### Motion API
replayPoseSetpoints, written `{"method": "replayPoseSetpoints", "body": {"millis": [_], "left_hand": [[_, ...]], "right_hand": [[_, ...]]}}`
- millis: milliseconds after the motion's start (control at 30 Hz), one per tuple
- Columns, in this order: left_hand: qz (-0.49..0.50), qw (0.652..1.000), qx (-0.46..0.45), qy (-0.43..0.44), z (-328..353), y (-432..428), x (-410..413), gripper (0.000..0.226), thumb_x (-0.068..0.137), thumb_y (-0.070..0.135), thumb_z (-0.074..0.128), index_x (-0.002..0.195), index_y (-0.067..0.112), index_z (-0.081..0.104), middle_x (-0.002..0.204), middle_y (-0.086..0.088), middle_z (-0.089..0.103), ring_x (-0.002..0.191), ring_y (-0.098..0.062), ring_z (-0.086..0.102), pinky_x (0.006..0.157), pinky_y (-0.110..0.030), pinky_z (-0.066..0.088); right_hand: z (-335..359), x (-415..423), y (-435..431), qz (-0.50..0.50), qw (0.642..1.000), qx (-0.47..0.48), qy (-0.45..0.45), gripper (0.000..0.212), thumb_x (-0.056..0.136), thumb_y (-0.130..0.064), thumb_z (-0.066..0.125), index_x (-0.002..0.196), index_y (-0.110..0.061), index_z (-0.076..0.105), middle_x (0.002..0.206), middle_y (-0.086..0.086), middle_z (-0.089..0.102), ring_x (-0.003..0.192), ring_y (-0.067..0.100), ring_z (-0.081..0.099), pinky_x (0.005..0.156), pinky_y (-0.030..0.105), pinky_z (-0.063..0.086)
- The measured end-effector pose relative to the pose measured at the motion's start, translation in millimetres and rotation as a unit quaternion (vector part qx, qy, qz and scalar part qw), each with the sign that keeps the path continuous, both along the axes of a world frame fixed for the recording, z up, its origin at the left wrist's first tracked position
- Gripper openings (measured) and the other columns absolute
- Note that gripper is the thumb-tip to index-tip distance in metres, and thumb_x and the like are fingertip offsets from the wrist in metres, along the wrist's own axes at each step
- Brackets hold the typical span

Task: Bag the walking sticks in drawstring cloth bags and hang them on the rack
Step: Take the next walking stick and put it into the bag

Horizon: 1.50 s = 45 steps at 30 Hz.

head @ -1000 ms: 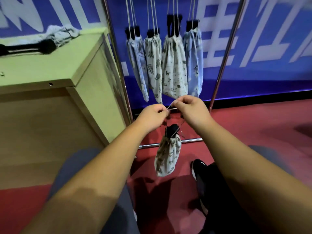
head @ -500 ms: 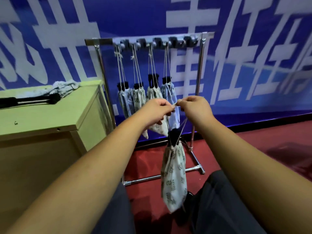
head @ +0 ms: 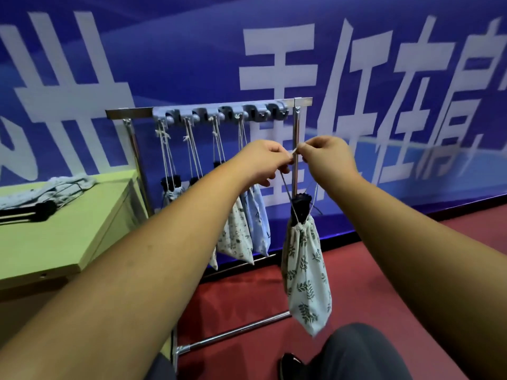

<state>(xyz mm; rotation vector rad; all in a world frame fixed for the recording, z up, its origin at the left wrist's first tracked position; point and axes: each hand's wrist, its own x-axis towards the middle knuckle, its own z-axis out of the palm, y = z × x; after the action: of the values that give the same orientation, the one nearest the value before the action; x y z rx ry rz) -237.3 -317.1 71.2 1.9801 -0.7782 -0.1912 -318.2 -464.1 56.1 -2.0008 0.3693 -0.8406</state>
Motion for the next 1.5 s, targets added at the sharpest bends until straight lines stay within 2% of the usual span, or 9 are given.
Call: {"method": "replayPoseSetpoints", "body": {"millis": [433, 633, 833, 967, 1133, 1267, 1333, 1433, 1500], "left_hand": [[0.014, 1.000, 0.012, 0.001, 1.8, -49.2, 86.5, 0.021, 0.106, 0.034, 0.061, 0.103, 0.022, 0.078, 0.102, 0.001, 0.080, 0.076, -0.017, 0.059, 0.065, -0.030, 0.054], [0.045, 0.999, 0.012, 0.000, 2.2, -69.7, 127.4, 0.029, 0.104, 0.039, 0.059, 0.104, 0.015, 0.076, 0.101, -0.004, 0.075, 0.075, -0.020, 0.061, 0.068, -0.035, 0.058], [0.090, 0.992, -0.082, 0.033, 0.5, -84.1, 168.8, 0.024, 0.106, 0.032, 0.063, 0.093, 0.012, 0.061, 0.085, -0.012, 0.064, 0.063, -0.025, 0.064, 0.070, -0.047, 0.065], [0.148, 0.985, -0.043, -0.077, 10.4, -81.1, 192.0, 0.032, 0.104, 0.040, 0.062, 0.086, 0.013, 0.060, 0.079, -0.009, 0.072, 0.061, -0.023, 0.076, 0.072, -0.047, 0.067], [0.195, 0.954, 0.042, -0.223, 24.5, -79.4, 214.5, 0.028, 0.105, 0.041, 0.056, 0.088, 0.019, 0.056, 0.083, -0.009, 0.072, 0.068, -0.027, 0.074, 0.071, -0.045, 0.063], [0.201, 0.932, 0.088, -0.289, 32.9, -86.2, 224.4, 0.013, 0.109, 0.028, 0.052, 0.103, 0.017, 0.051, 0.094, -0.011, 0.066, 0.070, -0.029, 0.067, 0.059, -0.046, 0.058], [0.207, 0.919, 0.103, -0.319, 35.6, -89.5, 225.4, 0.001, 0.108, 0.018, 0.047, 0.107, 0.017, 0.047, 0.093, -0.008, 0.062, 0.070, -0.025, 0.059, 0.051, -0.039, 0.045], [0.217, 0.912, 0.105, -0.332, 37.4, -95.6, 223.7, 0.005, 0.107, 0.013, 0.043, 0.106, 0.017, 0.046, 0.089, -0.006, 0.056, 0.067, -0.020, 0.047, 0.051, -0.036, 0.032], [0.233, 0.912, 0.112, -0.318, 38.7, -99.4, 222.9, 0.010, 0.102, 0.009, 0.043, 0.105, 0.017, 0.047, 0.091, -0.006, 0.055, 0.066, -0.019, 0.043, 0.052, -0.034, 0.030]], "right_hand": [[-1.1, 95.6, -47.7, -0.023, 0.999, -0.022, -0.011, 0.022, 0.106, -0.034, 0.060, 0.102, -0.020, 0.077, 0.075, -0.001, 0.067, 0.054, 0.010, 0.056, 0.051, 0.025, 0.041], [-3.5, 152.0, -64.4, -0.005, 1.000, -0.001, -0.022, 0.021, 0.104, -0.033, 0.063, 0.095, -0.020, 0.078, 0.084, -0.001, 0.073, 0.077, 0.015, 0.066, 0.066, 0.029, 0.047], [7.3, 194.7, -66.9, 0.017, 1.000, -0.008, -0.022, 0.021, 0.106, -0.031, 0.063, 0.096, -0.019, 0.077, 0.082, -0.003, 0.070, 0.074, 0.013, 0.061, 0.065, 0.029, 0.045], [20.0, 219.0, -61.8, 0.020, 0.998, -0.056, -0.027, 0.023, 0.107, -0.035, 0.062, 0.104, -0.019, 0.079, 0.092, 0.001, 0.076, 0.088, 0.019, 0.069, 0.077, 0.038, 0.056], [35.0, 245.5, -61.3, 0.010, 0.996, -0.079, -0.034, 0.025, 0.106, -0.036, 0.061, 0.101, -0.021, 0.081, 0.098, -0.001, 0.077, 0.091, 0.017, 0.070, 0.085, 0.042, 0.059], [41.2, 264.2, -62.7, -0.011, 0.997, -0.073, -0.031, 0.024, 0.105, -0.035, 0.062, 0.100, -0.021, 0.082, 0.098, -0.002, 0.077, 0.091, 0.017, 0.069, 0.081, 0.038, 0.058], [44.0, 270.4, -62.7, -0.018, 0.997, -0.065, -0.036, 0.024, 0.106, -0.034, 0.062, 0.102, -0.019, 0.081, 0.097, -0.001, 0.077, 0.092, 0.017, 0.070, 0.079, 0.032, 0.054], [46.3, 277.3, -63.4, -0.024, 0.998, -0.038, -0.039, 0.024, 0.106, -0.030, 0.062, 0.102, -0.016, 0.081, 0.094, 0.002, 0.078, 0.090, 0.018, 0.073, 0.075, 0.031, 0.054], [44.2, 280.6, -62.9, -0.012, 0.999, -0.007, -0.036, 0.025, 0.105, -0.030, 0.063, 0.096, -0.018, 0.082, 0.096, 0.002, 0.079, 0.101, 0.019, 0.074, 0.086, 0.037, 0.059]]}}
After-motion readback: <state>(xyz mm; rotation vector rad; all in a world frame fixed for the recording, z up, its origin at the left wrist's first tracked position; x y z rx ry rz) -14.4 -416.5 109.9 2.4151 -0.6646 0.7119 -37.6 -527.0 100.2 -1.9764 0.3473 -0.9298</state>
